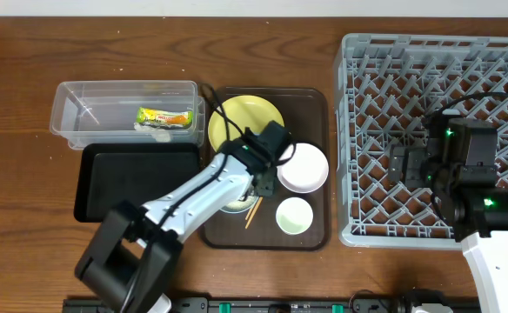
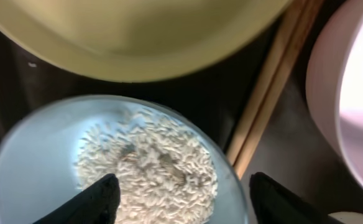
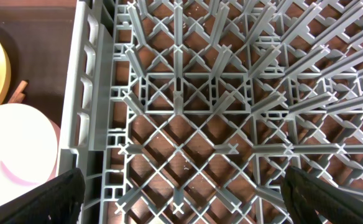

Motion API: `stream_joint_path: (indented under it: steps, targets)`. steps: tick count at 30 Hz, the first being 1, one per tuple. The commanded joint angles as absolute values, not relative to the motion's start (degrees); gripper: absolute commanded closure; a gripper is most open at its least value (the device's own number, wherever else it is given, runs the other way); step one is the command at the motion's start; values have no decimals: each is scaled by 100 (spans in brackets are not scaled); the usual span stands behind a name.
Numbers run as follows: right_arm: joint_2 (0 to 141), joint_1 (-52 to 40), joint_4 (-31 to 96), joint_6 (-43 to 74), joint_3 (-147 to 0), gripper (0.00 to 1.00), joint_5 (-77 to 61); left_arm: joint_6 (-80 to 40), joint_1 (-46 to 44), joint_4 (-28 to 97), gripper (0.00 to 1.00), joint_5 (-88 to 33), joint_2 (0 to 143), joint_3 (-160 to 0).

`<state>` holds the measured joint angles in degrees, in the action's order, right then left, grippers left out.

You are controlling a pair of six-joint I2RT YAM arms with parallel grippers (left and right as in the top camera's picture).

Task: Sort waste into correct bins and load items into the dishwasher rack
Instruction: 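Grasp the rim of the light-blue rice bowl with the left gripper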

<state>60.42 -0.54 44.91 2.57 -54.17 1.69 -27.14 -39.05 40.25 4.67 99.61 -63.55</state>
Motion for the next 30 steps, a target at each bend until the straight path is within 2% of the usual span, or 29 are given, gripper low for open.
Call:
stream_joint_path:
  steps: [1, 5, 15, 20, 22, 30]
  targets:
    - [6025, -12, 4480, 314, -5529, 1, 145, -2674, -3981, 4040, 44, 497, 10079, -6399]
    - [6025, -12, 4484, 314, -5529, 1, 145, -2711, -4001, 3997, 58, 493, 10084, -6399]
    - [6023, -12, 4569, 314, -5529, 1, 145, -2947, -4071, 3962, 64, 43, 10280, -6399]
    - [6023, -12, 4584, 311, -5529, 1, 145, -2963, -4150, 3955, 81, 67, 10307, -6401]
    - [6023, -12, 4587, 314, -5529, 1, 145, -2963, -4150, 3962, 94, 67, 10296, -6401]
    - [6023, -12, 4593, 311, -5529, 1, 145, -2950, -4110, 4202, 94, 67, 9782, -6401]
